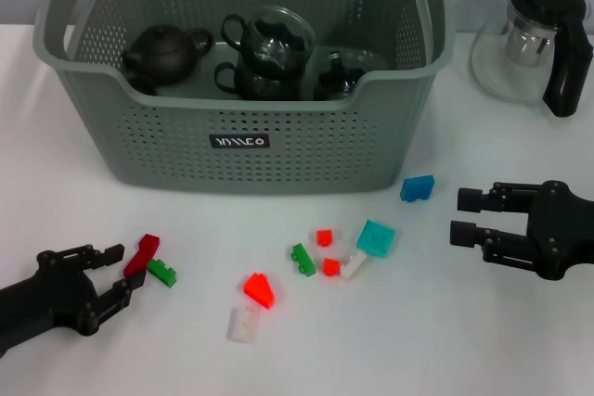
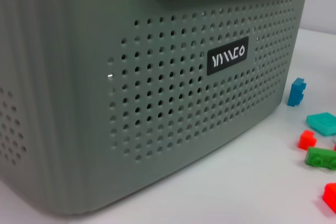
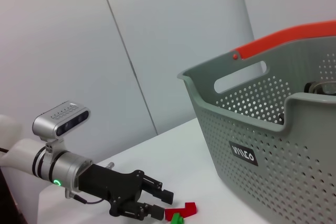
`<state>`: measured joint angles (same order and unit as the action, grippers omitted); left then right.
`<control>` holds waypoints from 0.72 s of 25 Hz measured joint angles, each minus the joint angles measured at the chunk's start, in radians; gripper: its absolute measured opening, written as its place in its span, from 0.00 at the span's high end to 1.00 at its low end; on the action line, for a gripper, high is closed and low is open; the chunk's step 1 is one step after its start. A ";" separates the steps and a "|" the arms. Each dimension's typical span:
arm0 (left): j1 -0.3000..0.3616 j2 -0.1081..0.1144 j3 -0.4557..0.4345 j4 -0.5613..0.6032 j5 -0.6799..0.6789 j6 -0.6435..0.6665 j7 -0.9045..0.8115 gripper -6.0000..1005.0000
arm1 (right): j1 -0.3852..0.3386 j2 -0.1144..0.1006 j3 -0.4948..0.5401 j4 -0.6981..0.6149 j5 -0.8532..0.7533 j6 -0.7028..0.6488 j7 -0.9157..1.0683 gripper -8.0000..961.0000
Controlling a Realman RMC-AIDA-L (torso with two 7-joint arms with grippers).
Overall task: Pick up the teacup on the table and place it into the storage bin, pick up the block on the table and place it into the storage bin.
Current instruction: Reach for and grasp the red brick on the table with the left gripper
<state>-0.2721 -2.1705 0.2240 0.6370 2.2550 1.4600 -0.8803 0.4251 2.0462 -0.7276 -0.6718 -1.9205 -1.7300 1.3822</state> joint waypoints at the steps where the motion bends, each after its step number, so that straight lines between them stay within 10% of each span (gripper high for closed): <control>1: -0.001 0.000 0.005 -0.002 0.000 -0.008 0.000 0.58 | 0.000 0.000 0.000 0.000 0.000 0.000 0.000 0.44; 18: -0.013 0.000 0.003 -0.005 -0.007 -0.038 -0.019 0.58 | 0.006 -0.001 0.004 0.000 0.000 0.001 0.006 0.44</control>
<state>-0.2850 -2.1705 0.2273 0.6317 2.2480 1.4219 -0.8996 0.4307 2.0449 -0.7239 -0.6719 -1.9205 -1.7288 1.3878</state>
